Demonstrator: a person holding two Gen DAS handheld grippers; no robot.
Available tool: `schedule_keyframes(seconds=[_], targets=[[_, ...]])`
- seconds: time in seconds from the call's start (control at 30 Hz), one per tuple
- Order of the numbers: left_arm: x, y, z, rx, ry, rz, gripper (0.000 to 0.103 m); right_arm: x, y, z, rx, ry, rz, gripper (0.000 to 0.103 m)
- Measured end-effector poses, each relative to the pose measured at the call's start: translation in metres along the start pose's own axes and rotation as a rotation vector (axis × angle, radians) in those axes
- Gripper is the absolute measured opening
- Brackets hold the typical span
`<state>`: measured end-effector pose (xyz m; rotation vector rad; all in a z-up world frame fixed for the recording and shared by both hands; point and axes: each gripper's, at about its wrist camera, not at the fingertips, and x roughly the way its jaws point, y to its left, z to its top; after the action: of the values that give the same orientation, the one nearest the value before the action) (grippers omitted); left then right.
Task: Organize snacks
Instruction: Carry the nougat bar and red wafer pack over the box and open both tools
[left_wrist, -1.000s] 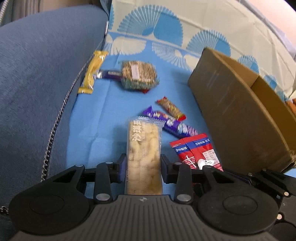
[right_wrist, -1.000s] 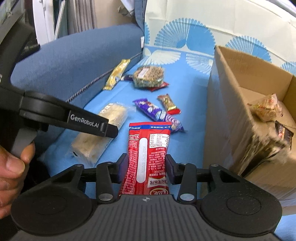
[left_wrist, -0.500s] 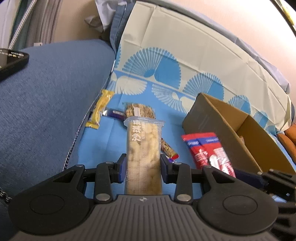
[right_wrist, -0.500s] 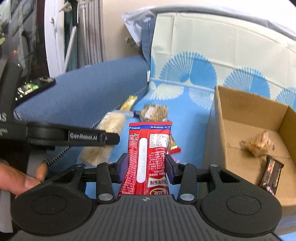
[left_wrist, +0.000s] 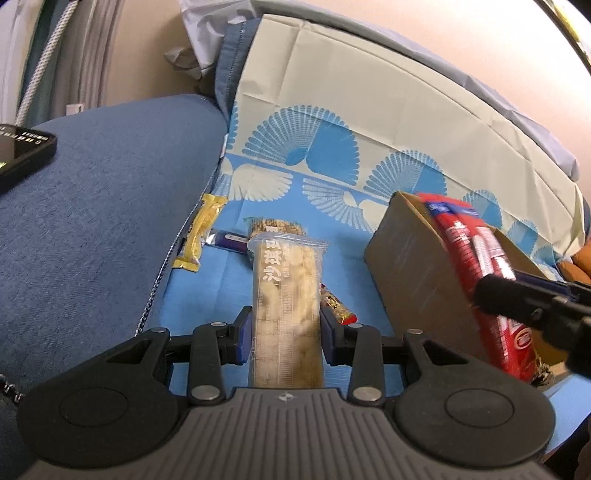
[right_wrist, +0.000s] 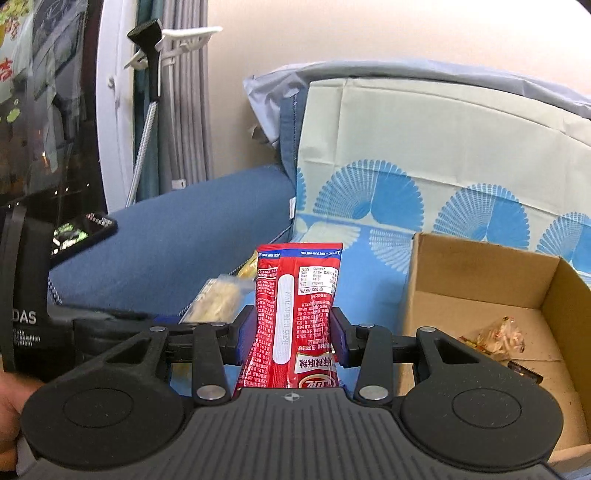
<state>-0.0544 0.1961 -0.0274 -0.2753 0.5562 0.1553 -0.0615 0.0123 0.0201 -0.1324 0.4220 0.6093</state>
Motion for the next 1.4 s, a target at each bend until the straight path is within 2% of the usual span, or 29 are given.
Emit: schedule_keyframes(seconds=[0.3,0.5,0.67,1.0,1.23,1.4], targets=[[0.0,0.001,0.006,-0.096,0.069,0.042,0.04,-0.008,-0.029,0.016,0.118,-0.041,-0.002,0.044],[0.005,-0.021,0.027,-0.09,0.056,0.03,0.04,-0.012,-0.046,0.023,0.189,-0.073,-0.04,0.044],[0.006,-0.053,0.052,-0.074,0.015,-0.009,0.04,-0.013,-0.063,0.027,0.229,-0.086,-0.11,0.044],[0.018,-0.133,0.097,-0.032,-0.04,-0.121,0.04,-0.018,-0.125,0.025,0.375,-0.064,-0.299,0.044],[0.032,-0.189,0.104,0.009,-0.043,-0.197,0.04,-0.026,-0.157,0.018,0.447,-0.068,-0.379,0.044],[0.04,-0.213,0.1,0.035,-0.037,-0.228,0.04,-0.033,-0.17,0.013,0.478,-0.068,-0.413,0.044]])
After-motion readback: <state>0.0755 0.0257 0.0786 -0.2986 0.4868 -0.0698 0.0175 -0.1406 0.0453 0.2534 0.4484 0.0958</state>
